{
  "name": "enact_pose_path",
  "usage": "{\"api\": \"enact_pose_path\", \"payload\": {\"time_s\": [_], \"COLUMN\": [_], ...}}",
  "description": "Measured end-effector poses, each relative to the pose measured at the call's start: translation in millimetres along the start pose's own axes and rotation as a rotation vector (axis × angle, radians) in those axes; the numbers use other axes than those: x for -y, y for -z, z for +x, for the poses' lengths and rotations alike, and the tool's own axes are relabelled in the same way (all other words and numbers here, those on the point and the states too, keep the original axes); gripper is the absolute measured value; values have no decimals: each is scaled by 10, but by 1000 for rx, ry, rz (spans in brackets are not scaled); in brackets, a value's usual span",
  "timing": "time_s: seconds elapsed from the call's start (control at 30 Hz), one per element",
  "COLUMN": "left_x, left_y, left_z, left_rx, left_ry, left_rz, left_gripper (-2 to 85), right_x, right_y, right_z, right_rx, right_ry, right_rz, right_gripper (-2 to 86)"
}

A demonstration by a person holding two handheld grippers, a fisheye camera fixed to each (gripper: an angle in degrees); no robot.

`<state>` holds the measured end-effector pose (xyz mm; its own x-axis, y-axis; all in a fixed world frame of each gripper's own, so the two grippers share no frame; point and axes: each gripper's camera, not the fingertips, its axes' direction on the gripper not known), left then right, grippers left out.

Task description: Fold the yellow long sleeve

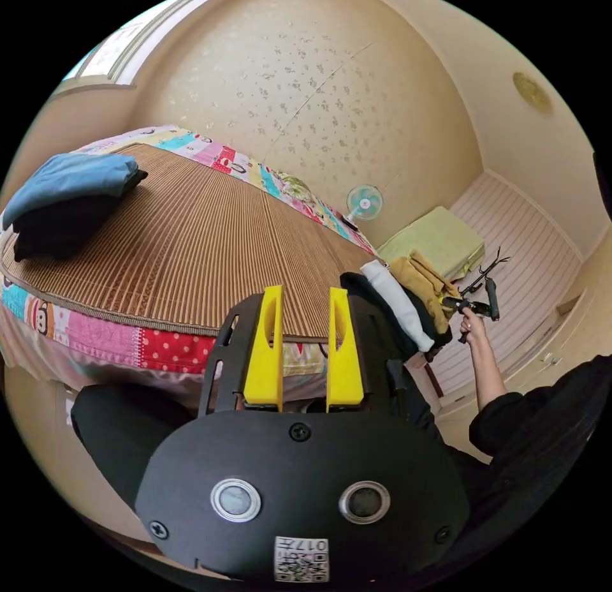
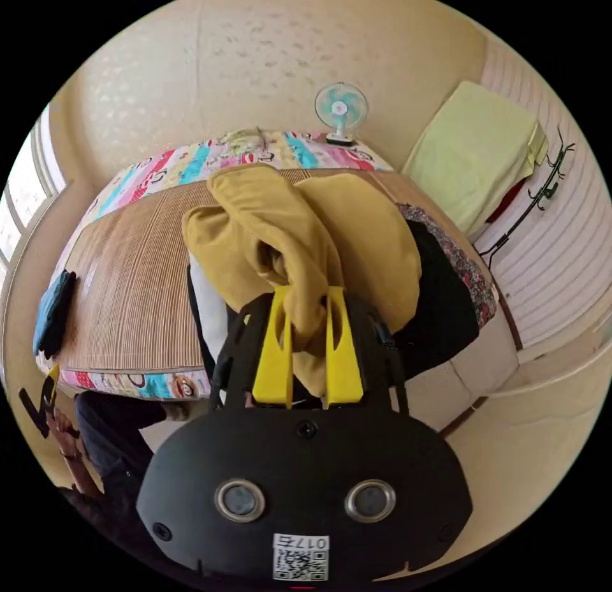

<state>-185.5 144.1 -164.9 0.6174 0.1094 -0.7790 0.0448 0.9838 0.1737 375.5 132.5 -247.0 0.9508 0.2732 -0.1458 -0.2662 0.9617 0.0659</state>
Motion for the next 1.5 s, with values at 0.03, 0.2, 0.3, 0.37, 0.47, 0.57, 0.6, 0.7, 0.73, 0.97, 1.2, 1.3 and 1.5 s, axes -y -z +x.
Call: {"api": "enact_pose_path", "payload": {"time_s": [0.03,0.2,0.3,0.37,0.47,0.57,0.6,0.7,0.73,0.97,1.2,1.3,1.5], "left_x": [-4,-98,-124,-128,-145,-182,-194,-175,-163,73,157,39,-206], "left_y": [21,236,339,416,568,673,684,618,593,33,-575,-612,-750], "left_z": [8,-10,-37,-30,-60,-197,-277,-502,-547,-1039,-1419,-1454,-1649], "left_rx": [0,33,20,41,88,97,100,89,83,44,204,203,200], "left_ry": [-2,33,68,69,72,102,120,170,180,331,468,508,581], "left_rz": [3,46,64,74,101,116,111,62,52,-63,-166,-147,-192], "left_gripper": [107,107,107,108,110,112,113,123,126,153,164,169,168], "right_x": [46,585,1000,1215,1377,1305,1199,598,427,-1783,-2058,-1767,-1273], "right_y": [73,1340,1934,2238,2504,2179,1895,869,646,-607,123,168,146], "right_z": [-75,-1542,-2125,-2323,-2603,-2744,-2805,-2917,-2927,-2978,-3079,-2997,-3029], "right_rx": [38,436,715,829,831,826,793,738,734,508,454,451,326], "right_ry": [16,444,501,440,411,362,369,408,411,420,670,615,458], "right_rz": [27,447,605,672,750,665,592,369,316,-113,-43,-36,32], "right_gripper": [51,15,11,10,9,8,9,12,12,19,51,68,56]}}
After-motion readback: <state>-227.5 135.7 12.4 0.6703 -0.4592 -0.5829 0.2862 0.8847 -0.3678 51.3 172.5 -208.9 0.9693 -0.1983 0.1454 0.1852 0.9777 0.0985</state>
